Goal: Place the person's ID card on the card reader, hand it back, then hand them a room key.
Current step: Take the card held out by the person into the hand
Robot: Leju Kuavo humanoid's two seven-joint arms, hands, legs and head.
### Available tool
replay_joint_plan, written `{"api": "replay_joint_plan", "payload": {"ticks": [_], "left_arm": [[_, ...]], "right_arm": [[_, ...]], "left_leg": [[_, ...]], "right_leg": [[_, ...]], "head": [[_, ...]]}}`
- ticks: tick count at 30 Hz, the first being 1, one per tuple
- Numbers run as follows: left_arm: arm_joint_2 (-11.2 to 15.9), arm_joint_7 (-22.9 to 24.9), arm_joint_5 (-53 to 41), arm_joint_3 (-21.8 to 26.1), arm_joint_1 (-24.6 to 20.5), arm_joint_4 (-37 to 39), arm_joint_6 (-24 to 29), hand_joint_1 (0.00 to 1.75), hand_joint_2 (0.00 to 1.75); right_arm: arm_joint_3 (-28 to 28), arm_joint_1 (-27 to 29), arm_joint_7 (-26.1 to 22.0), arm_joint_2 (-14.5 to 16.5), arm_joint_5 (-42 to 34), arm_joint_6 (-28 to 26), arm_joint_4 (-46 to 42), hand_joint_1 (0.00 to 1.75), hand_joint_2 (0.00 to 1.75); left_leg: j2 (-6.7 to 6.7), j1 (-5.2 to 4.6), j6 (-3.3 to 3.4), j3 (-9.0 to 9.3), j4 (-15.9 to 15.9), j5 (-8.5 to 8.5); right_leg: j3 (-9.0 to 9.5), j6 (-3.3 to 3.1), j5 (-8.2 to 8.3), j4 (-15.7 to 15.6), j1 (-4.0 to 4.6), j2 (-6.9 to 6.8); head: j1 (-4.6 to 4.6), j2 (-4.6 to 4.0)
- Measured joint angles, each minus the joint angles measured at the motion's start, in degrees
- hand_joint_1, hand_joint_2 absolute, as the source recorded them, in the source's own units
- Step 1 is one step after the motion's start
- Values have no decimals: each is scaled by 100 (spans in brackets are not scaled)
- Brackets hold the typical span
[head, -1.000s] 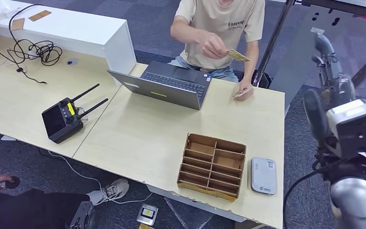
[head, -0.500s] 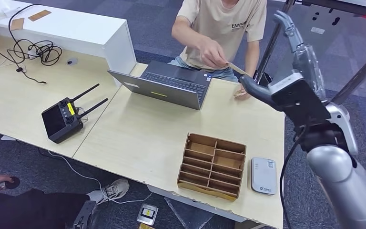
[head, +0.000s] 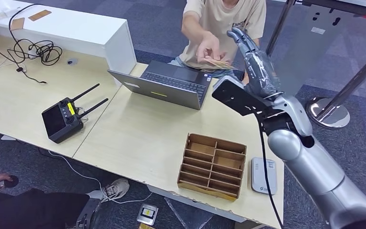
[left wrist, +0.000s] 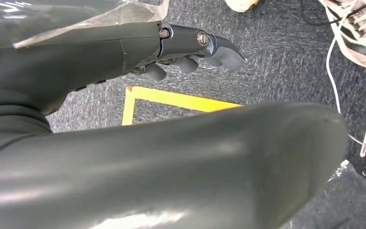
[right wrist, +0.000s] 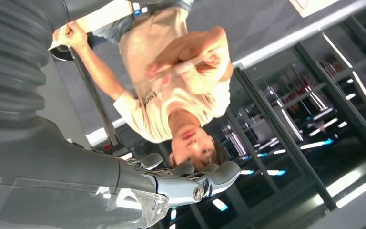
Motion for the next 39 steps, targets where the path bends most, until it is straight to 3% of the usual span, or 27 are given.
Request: {"api": "replay_joint_plan", "payload": {"ticks": [10,14,15,39], "left_arm": [[9,56,60,-51,-8,0,22,0,0],[13,59,70,-53,-6,0,34,0,0],[16,60,74,-53,-5,0,37,0,0],[31,56,65,-186,7,0,55,0,0]], "right_arm": [[236,-367,-251,414,75,-262,1223,3,175],[316,-396,-288,508,134,-354,1495,168,175],[329,-395,-296,524,140,-382,1545,175,175],[347,-294,-585,601,28,-726,1886,175,175]], "left_leg": [[0,0,0,0,0,0],[0,0,0,0,0,0],[0,0,0,0,0,0],[1,0,0,0,1,1]], "right_leg": [[-3,2,1,0,0,0],[-4,2,1,0,0,0],[-4,2,1,0,0,0],[-7,2,2,0,-1,1]], "head": [[-1,0],[1,0],[0,0],[0,0]]}}
